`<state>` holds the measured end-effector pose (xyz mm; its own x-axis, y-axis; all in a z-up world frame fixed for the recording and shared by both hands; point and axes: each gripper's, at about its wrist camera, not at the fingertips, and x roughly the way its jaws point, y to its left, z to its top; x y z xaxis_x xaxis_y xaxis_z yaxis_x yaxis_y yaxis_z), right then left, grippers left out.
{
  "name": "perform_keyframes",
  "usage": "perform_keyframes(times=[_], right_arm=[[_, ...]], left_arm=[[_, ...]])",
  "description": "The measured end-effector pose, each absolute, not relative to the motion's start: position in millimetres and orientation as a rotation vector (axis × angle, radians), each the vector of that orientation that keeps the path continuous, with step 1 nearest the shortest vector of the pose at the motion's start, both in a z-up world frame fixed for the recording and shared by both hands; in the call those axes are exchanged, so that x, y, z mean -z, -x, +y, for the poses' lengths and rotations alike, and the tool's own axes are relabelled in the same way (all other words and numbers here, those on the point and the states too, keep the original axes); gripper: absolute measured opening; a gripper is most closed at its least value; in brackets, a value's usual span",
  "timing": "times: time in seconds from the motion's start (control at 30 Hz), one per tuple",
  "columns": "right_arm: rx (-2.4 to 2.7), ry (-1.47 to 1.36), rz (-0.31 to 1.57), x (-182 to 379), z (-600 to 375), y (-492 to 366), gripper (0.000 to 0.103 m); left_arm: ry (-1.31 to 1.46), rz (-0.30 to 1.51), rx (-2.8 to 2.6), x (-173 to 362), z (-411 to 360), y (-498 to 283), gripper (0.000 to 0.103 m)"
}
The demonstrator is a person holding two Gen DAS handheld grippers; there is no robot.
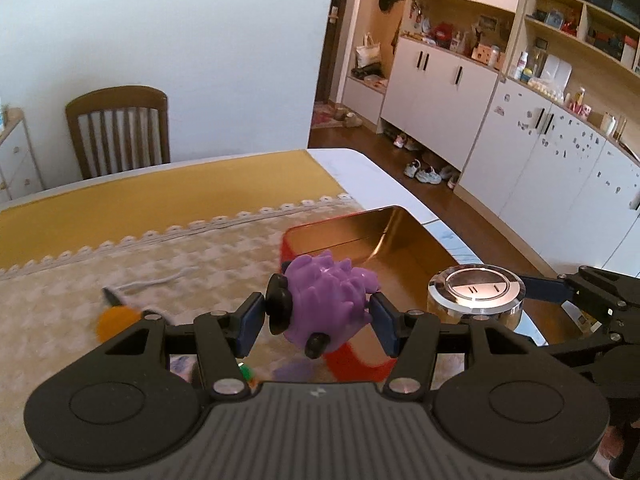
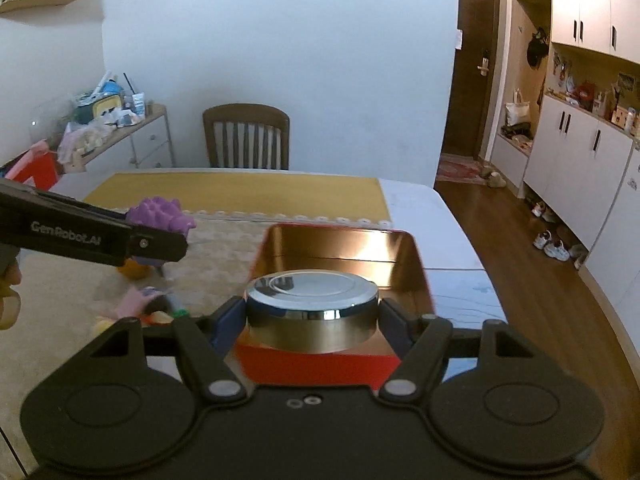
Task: Organize rigid objects
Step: 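Carry the purple toy and silver lid into the red tin with both grippers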
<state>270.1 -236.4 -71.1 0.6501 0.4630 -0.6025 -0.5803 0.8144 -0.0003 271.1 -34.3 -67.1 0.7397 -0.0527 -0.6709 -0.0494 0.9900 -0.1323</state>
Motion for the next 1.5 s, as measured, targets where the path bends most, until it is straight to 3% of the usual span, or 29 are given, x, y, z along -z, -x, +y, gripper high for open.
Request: perform_keyframes(times=[0.67, 1.5], right_arm=[[-0.734, 0.319, 0.719, 125, -227, -359, 0.071], [-0.788, 0.419, 0.811, 148, -223, -370, 0.072]], left_arm=[[0.103, 0.905, -0.077, 131, -81, -411, 0.057], [0.038, 1.022, -0.132, 164, -92, -436, 0.058]])
